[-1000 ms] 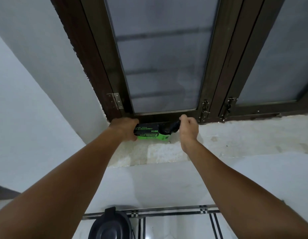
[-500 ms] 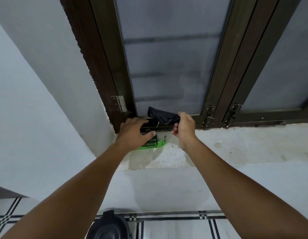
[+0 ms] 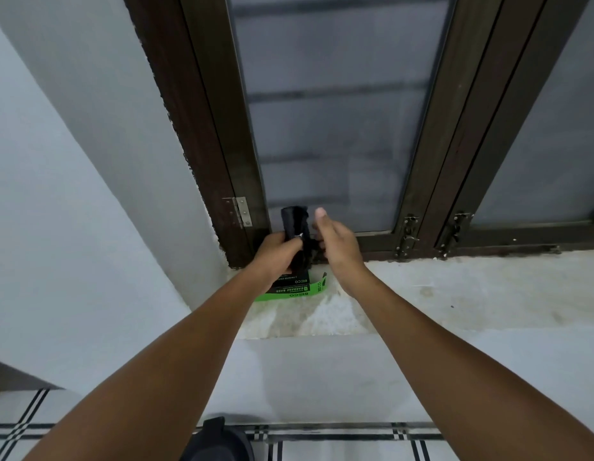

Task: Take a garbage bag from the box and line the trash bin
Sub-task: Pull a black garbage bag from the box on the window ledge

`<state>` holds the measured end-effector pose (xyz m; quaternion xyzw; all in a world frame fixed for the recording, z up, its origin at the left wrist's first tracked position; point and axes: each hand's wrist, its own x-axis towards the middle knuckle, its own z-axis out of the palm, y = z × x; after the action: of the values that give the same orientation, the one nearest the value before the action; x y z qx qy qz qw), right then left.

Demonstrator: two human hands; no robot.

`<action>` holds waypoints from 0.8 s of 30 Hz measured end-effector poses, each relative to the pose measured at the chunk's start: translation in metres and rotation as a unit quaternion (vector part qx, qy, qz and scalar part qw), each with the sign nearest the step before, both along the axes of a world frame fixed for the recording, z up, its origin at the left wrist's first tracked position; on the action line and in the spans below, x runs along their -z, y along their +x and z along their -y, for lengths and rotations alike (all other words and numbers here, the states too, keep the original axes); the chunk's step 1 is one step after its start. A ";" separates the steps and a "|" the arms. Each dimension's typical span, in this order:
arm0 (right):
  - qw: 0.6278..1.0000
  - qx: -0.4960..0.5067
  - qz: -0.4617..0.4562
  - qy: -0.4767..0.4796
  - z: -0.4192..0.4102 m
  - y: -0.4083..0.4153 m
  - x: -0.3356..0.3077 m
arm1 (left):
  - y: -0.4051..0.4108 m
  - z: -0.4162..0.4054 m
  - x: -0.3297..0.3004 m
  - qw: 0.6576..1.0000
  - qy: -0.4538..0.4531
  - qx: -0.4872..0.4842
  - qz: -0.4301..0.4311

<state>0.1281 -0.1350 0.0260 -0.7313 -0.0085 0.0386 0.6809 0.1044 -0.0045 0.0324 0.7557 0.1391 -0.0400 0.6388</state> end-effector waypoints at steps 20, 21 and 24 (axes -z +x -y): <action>0.970 0.021 -0.188 0.153 0.003 0.005 0.005 | -0.008 -0.005 0.011 0.986 -0.136 0.023 -0.089; 0.973 0.000 -0.181 0.143 0.003 0.004 0.003 | -0.008 -0.006 0.010 0.985 -0.145 0.017 -0.091; 0.995 -0.049 -0.087 0.010 0.003 0.005 0.008 | -0.007 -0.009 0.012 0.987 -0.128 0.024 -0.094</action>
<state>0.1331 -0.1382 0.0177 -0.7173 0.0148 0.1355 0.6833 0.0971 0.0049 0.0201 0.6639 0.1738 -0.1438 0.7130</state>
